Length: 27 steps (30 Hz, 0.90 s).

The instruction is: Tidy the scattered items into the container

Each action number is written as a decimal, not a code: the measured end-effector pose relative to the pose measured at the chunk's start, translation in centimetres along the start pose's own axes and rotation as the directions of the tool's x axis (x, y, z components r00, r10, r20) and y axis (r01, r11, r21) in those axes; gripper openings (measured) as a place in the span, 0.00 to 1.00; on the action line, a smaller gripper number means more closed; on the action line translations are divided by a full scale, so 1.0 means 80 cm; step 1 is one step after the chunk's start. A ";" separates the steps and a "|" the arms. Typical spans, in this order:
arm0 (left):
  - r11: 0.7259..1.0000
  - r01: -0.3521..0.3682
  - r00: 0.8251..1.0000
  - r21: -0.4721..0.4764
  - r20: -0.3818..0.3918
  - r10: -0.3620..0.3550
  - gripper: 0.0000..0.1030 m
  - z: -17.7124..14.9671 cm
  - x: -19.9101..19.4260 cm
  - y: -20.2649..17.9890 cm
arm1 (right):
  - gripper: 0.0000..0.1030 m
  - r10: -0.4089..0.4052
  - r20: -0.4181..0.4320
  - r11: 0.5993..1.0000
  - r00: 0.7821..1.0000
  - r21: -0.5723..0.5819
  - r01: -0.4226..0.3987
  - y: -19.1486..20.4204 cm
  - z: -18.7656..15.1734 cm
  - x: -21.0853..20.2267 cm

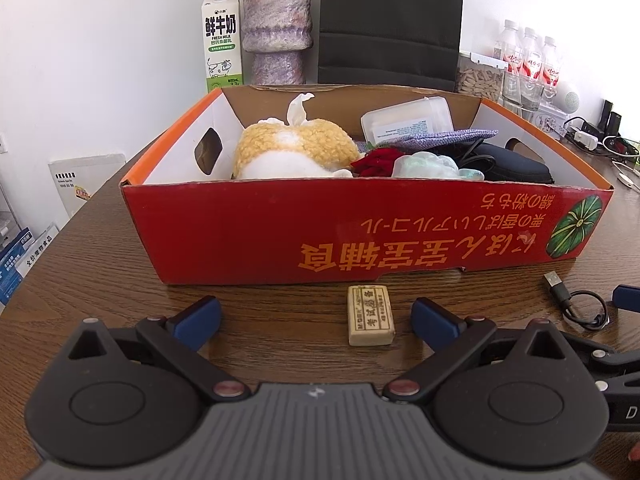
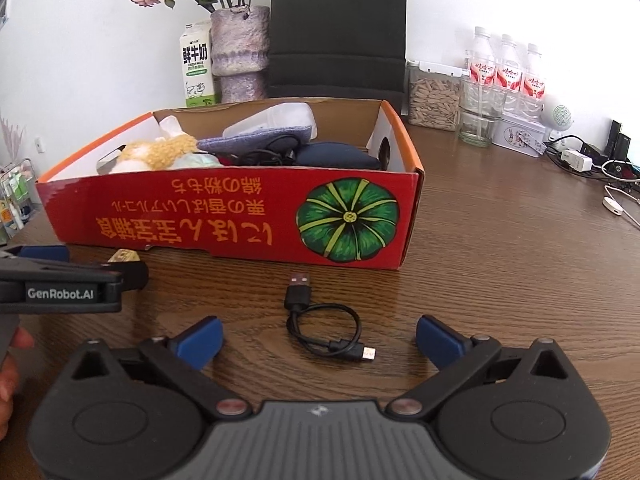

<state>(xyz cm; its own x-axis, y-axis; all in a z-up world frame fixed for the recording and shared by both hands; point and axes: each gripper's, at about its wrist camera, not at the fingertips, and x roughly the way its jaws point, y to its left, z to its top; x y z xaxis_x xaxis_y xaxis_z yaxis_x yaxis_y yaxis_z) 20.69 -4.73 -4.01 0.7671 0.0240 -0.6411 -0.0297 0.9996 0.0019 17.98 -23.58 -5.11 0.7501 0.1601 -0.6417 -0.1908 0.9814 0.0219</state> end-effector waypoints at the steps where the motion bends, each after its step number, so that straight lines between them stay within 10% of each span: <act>1: 1.000 0.000 1.000 0.000 0.000 0.000 1.00 0.000 0.000 0.000 | 1.00 0.000 0.000 1.000 1.000 0.001 0.000 -0.001 0.000 0.000; 27: 1.000 0.000 1.000 0.001 0.000 0.000 1.00 0.000 0.000 0.000 | 1.00 -0.013 0.000 1.000 1.000 0.006 0.013 0.000 0.000 0.002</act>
<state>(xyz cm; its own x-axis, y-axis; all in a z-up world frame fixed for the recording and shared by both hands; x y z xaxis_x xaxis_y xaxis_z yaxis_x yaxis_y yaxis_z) 20.66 -4.72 -4.00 0.7670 0.0239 -0.6412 -0.0293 0.9996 0.0022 18.12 -23.57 -5.22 0.7527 0.1476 -0.6416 -0.1771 0.9840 0.0186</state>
